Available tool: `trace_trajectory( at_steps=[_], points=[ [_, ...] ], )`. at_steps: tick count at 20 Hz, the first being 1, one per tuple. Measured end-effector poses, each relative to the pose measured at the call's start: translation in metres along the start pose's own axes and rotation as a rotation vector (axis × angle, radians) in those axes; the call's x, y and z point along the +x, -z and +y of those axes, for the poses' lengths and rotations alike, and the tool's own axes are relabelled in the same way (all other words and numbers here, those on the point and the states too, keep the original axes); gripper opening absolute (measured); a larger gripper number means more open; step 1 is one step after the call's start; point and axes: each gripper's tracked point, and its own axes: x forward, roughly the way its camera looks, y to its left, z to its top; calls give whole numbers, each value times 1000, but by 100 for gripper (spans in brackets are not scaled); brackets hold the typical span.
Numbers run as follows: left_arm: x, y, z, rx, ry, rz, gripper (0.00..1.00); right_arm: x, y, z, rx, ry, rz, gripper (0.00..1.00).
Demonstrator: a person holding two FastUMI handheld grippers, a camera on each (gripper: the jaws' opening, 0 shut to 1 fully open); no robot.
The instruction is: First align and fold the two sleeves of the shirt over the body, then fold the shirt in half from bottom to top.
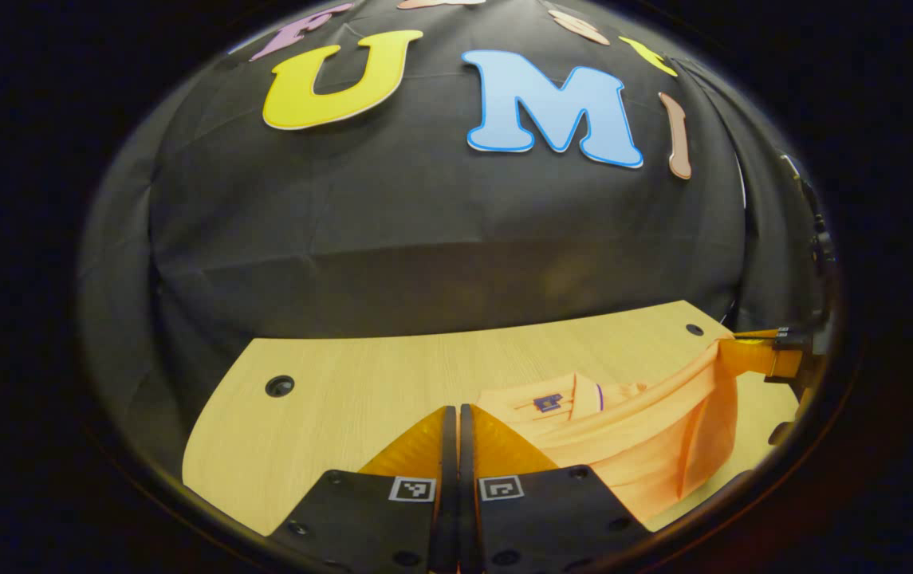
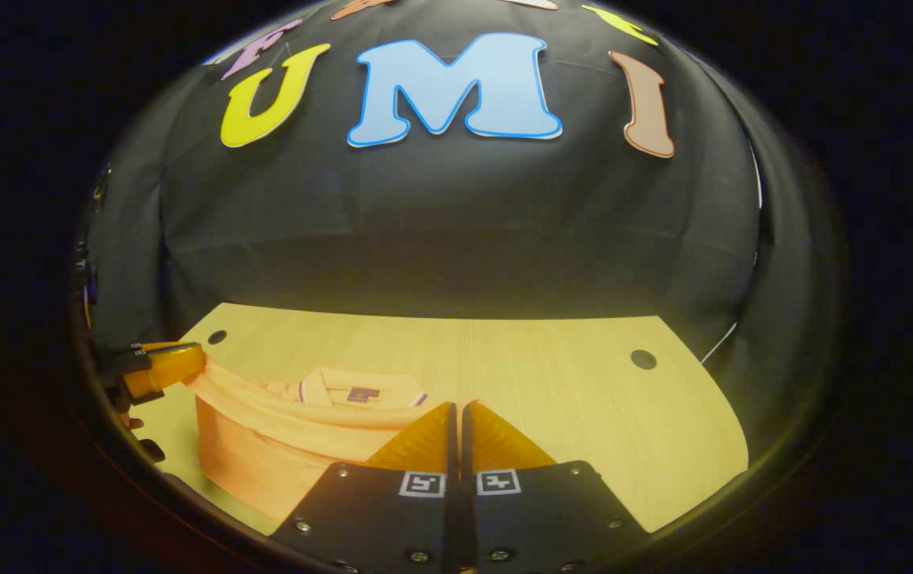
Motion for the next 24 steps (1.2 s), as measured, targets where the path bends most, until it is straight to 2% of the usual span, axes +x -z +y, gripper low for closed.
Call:
trace_trajectory(
  at_steps=[3, 9, 13, 17, 20, 23, 24],
  points=[
    [23, 4, 3, 14, 3, 18, 6, 25, -1, -1, 23, -4, 21, 0],
    [68, -6, 15, 0, -27, 20, 6, 69, -12, -4, -12, 1, 44, 0],
    [85, -6, 19, 26, -41, 15, 6, 88, -14, -2, -31, 1, 55, 0],
    [86, 8, 25, 11, -55, 38, 5, 94, -3, -2, -56, 19, 82, 0],
    [88, 15, 25, 7, -48, 49, 6, 94, 3, -1, -90, 30, 106, 5],
    [89, 25, 31, 13, -68, 81, 6, 93, 4, -1, -123, 35, 114, 5],
    [89, 26, 33, 3, -68, 84, 11, 92, 4, 1, -131, 31, 117, 5]
  ],
)
